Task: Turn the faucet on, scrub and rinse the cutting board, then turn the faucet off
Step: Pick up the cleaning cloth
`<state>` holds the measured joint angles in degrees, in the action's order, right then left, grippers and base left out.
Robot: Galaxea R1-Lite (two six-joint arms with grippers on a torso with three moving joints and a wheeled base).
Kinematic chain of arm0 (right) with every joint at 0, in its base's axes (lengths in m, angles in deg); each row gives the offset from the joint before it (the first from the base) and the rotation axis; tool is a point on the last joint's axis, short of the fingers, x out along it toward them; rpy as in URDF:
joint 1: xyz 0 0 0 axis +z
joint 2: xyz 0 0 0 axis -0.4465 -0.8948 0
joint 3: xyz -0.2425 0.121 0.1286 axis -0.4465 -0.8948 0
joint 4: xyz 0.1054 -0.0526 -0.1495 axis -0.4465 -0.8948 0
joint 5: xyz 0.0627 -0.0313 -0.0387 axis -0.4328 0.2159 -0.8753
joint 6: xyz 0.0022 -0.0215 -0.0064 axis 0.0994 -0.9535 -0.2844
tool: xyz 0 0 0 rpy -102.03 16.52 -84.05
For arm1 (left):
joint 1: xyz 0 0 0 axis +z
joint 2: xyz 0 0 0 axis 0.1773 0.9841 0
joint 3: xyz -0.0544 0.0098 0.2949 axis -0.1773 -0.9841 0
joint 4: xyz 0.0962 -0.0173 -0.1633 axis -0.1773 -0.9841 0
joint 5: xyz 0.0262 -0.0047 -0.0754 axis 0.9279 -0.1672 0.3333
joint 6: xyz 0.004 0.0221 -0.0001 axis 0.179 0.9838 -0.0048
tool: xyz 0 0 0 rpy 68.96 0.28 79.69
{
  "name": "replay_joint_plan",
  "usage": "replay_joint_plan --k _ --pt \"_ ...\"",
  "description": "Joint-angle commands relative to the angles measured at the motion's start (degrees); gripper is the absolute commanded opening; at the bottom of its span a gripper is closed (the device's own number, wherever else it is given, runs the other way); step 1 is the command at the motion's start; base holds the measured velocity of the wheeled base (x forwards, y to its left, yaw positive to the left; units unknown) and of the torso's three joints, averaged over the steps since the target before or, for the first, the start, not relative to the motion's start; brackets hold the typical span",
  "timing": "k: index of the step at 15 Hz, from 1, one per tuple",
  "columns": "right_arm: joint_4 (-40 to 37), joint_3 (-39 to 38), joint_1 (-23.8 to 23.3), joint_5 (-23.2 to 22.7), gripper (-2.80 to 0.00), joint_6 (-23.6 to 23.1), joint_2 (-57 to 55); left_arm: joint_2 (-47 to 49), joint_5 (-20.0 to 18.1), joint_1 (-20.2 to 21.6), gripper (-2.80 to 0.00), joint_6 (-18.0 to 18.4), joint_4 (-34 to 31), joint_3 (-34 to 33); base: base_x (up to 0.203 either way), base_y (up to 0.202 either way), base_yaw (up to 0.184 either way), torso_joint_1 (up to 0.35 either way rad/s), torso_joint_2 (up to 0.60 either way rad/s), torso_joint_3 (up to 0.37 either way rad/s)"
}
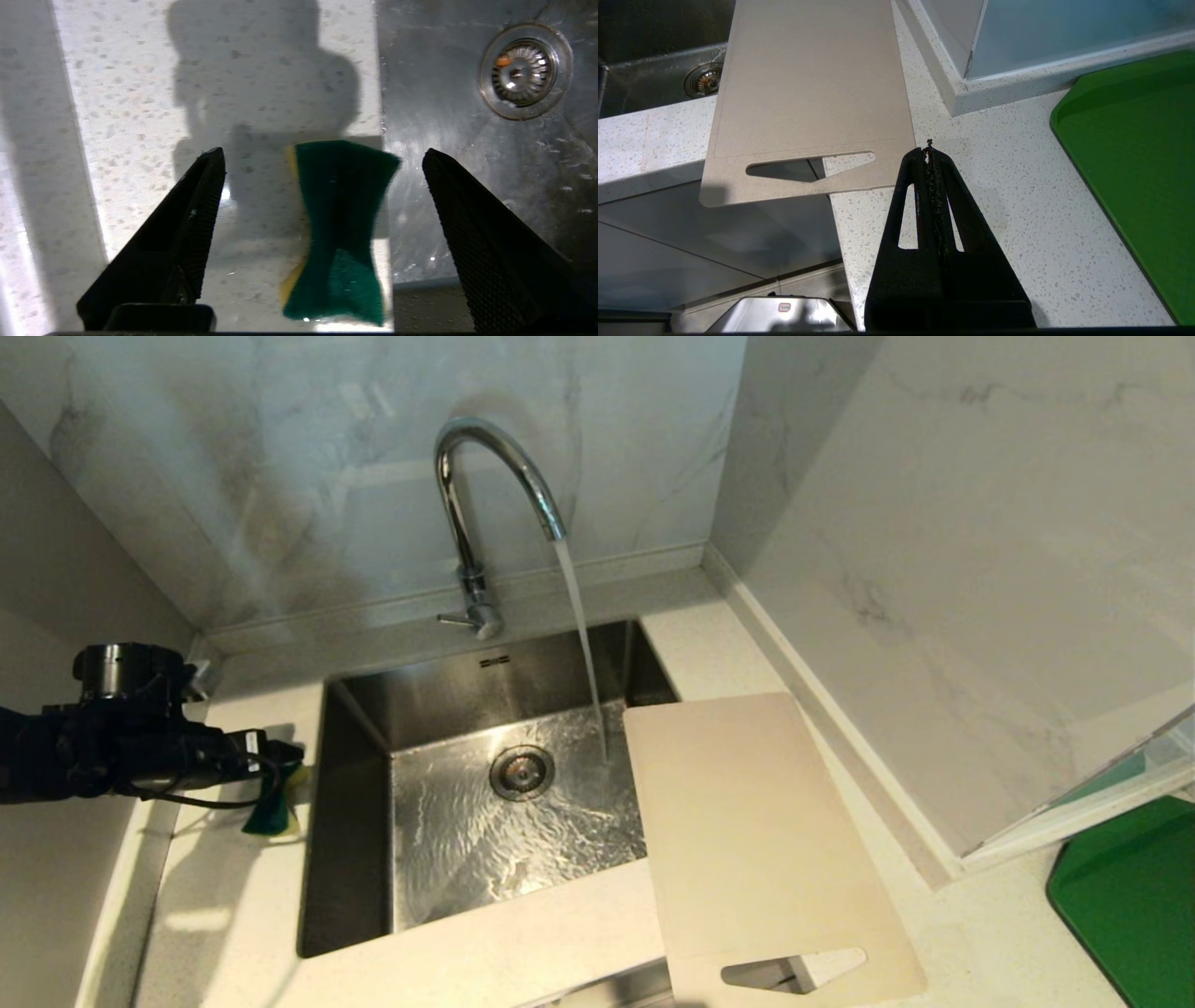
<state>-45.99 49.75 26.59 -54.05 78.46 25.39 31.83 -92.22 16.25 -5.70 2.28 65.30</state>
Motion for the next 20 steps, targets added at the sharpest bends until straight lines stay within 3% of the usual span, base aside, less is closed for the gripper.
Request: replay_joint_plan --k 1,11,12,20 --pt "0.0 -0.1 0.0 0.0 -2.8 0.0 0.0 0.0 -0.9 -0.7 0.0 -0.7 0.1 0.2 0.0 0.0 0.0 0.0 0.0 0.0" --pt "0.0 -0.1 0.0 0.0 -2.8 0.0 0.0 4.6 -1.0 -1.7 0.0 -1.0 0.5 0.7 0.0 0.0 0.0 0.0 0.0 0.0" --pt "0.0 -0.1 0.0 0.0 -2.8 0.0 0.0 4.6 -1.0 -1.6 -2.8 -1.0 0.5 0.7 0.0 0.0 0.0 0.0 0.0 0.0" --pt "0.0 -0.1 0.0 0.0 -2.8 0.0 0.0 4.4 -1.0 -1.7 -2.8 -0.9 0.5 0.4 0.0 0.0 0.0 0.0 0.0 0.0"
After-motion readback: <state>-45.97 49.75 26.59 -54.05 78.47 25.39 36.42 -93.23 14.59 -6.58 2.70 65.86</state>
